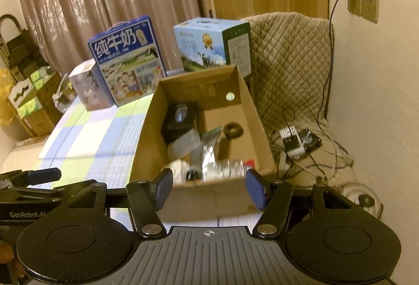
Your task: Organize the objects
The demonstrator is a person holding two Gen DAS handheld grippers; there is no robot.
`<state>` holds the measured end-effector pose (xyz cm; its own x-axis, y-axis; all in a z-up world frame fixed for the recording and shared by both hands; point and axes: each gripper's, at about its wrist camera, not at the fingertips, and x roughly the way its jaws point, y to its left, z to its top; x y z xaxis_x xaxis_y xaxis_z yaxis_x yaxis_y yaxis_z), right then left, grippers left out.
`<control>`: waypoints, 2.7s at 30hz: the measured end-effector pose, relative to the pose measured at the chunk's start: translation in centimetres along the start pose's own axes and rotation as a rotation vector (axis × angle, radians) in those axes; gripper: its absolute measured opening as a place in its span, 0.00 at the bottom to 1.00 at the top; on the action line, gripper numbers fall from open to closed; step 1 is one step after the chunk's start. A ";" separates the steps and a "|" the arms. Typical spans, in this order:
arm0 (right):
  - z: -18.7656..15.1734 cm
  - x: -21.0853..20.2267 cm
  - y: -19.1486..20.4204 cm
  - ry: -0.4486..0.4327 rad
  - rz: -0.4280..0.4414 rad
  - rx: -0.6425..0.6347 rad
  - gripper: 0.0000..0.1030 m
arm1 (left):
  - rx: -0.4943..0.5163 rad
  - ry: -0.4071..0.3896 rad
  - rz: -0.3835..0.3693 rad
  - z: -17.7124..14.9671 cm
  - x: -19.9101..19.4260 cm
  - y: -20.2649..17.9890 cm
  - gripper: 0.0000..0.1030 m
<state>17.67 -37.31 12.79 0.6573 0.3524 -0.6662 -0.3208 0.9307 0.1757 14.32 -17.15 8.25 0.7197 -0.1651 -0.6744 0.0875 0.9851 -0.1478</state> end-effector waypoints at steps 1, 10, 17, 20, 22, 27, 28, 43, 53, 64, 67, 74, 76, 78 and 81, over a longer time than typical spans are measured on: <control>-0.7 -0.4 0.3 0.002 -0.004 -0.003 0.57 | -0.004 0.008 0.005 -0.6 -0.4 0.1 0.99; -5.1 -2.4 2.4 0.025 -0.026 -0.018 0.57 | -0.001 0.036 0.032 -4.6 -3.7 0.3 0.99; -7.5 -3.6 3.3 0.039 -0.028 -0.019 0.57 | -0.031 0.044 0.054 -6.5 -5.4 1.5 0.99; -8.1 -4.1 3.8 0.041 -0.034 -0.031 0.57 | -0.052 0.046 0.056 -7.2 -6.0 2.1 0.99; -8.3 -4.3 4.0 0.042 -0.032 -0.036 0.57 | -0.062 0.048 0.045 -7.5 -6.3 2.4 0.99; -8.9 -4.7 4.3 0.052 -0.040 -0.046 0.57 | -0.071 0.051 0.051 -8.2 -6.7 2.8 0.99; -9.1 -4.7 4.4 0.056 -0.041 -0.049 0.57 | -0.078 0.055 0.050 -8.3 -6.7 2.9 0.99; -9.9 -4.3 5.3 0.074 -0.039 -0.075 0.57 | -0.093 0.068 0.057 -8.7 -6.3 2.7 0.99; -9.7 -4.2 5.7 0.074 -0.032 -0.088 0.57 | -0.078 0.069 0.054 -8.6 -6.2 2.4 0.99; -9.6 -4.3 5.7 0.070 -0.031 -0.084 0.57 | -0.061 0.069 0.052 -8.7 -6.3 1.9 0.99; -9.5 -4.3 5.7 0.069 -0.031 -0.084 0.57 | -0.059 0.066 0.052 -8.6 -6.2 1.8 0.99; -9.5 -4.3 5.7 0.070 -0.030 -0.083 0.57 | -0.062 0.065 0.052 -8.6 -6.2 1.9 0.99; -9.5 -4.3 5.7 0.069 -0.029 -0.084 0.57 | -0.065 0.066 0.050 -8.6 -6.2 1.9 0.99; -9.5 -4.3 5.7 0.069 -0.030 -0.084 0.57 | -0.068 0.067 0.048 -8.6 -6.2 2.0 0.99; -9.5 -4.3 5.7 0.069 -0.030 -0.084 0.57 | -0.070 0.068 0.045 -8.6 -6.2 2.0 0.99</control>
<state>6.51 -34.46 9.79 0.6199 0.3144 -0.7189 -0.3599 0.9281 0.0955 4.15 -14.53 5.90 0.6733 -0.1256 -0.7286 0.0060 0.9863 -0.1646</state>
